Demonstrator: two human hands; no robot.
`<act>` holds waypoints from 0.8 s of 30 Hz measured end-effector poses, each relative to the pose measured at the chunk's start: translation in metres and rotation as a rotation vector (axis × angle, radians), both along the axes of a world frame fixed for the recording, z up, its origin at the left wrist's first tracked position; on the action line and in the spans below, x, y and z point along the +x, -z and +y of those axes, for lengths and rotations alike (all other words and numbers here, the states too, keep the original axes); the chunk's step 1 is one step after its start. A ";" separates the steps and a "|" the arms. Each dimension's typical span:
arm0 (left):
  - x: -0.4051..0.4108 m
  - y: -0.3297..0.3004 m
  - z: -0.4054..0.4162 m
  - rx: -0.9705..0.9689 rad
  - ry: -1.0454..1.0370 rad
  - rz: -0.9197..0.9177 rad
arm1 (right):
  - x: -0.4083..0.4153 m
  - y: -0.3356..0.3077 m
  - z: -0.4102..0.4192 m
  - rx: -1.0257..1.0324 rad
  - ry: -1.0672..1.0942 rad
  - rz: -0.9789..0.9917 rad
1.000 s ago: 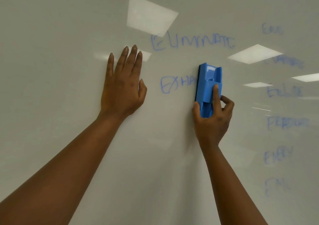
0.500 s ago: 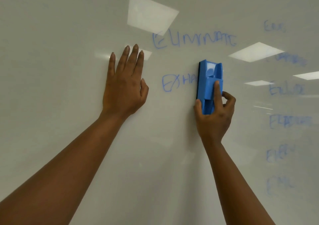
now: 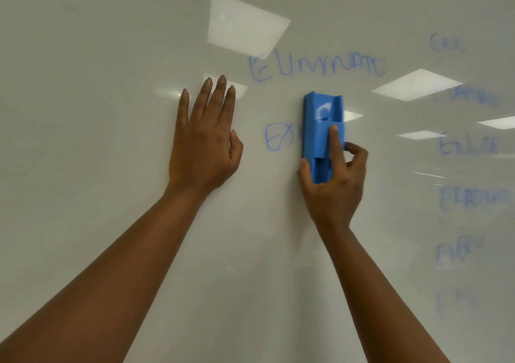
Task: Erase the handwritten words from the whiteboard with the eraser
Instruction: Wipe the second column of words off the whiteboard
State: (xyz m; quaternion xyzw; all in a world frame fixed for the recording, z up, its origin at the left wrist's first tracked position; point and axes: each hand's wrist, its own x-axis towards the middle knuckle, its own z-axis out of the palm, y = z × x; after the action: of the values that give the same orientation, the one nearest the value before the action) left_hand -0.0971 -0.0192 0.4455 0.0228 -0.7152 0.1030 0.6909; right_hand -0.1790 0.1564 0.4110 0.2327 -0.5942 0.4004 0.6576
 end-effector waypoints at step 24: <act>0.000 0.001 0.000 0.004 0.001 -0.003 | 0.006 0.023 -0.006 0.312 0.014 0.163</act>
State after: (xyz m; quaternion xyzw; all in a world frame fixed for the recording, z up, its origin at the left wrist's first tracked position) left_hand -0.0966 -0.0196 0.4442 0.0238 -0.7165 0.1012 0.6899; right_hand -0.1728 0.1505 0.3879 0.3596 -0.5955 0.2787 0.6621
